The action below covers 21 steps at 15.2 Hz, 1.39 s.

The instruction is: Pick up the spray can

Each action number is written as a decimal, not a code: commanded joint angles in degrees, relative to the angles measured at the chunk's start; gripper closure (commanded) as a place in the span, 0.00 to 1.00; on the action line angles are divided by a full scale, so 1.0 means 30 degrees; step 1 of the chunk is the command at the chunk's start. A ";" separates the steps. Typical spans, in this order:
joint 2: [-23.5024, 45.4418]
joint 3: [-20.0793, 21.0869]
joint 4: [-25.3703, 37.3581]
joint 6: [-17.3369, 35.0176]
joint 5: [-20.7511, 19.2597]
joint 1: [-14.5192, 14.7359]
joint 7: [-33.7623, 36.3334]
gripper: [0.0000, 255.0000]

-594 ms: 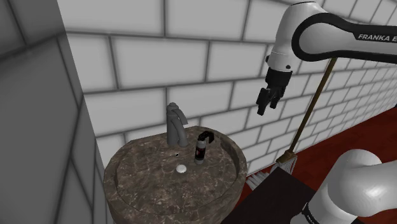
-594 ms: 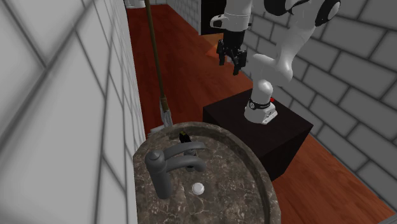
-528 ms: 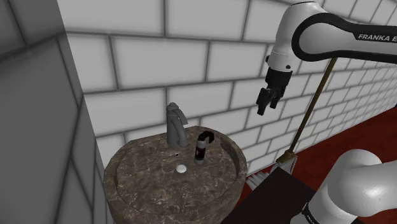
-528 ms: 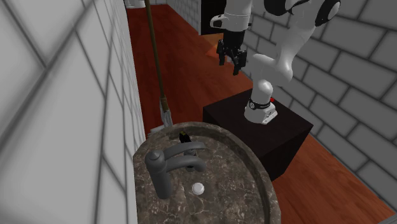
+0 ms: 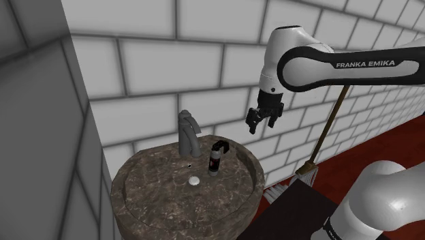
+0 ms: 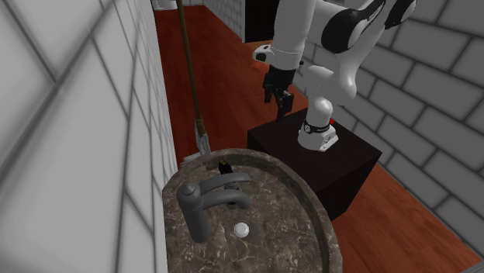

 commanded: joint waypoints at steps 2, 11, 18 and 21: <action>0.1671 0.1267 -0.0042 0.1865 -0.0166 -0.0571 0.2387 0.00; 0.8591 0.4944 0.2440 0.5751 -0.3337 -0.2837 1.0700 0.00; 1.4811 0.5668 0.6167 0.6272 -0.8265 -0.3208 1.7733 0.00; 1.5274 0.5526 0.5890 0.6872 -0.8697 -0.3092 1.8142 0.00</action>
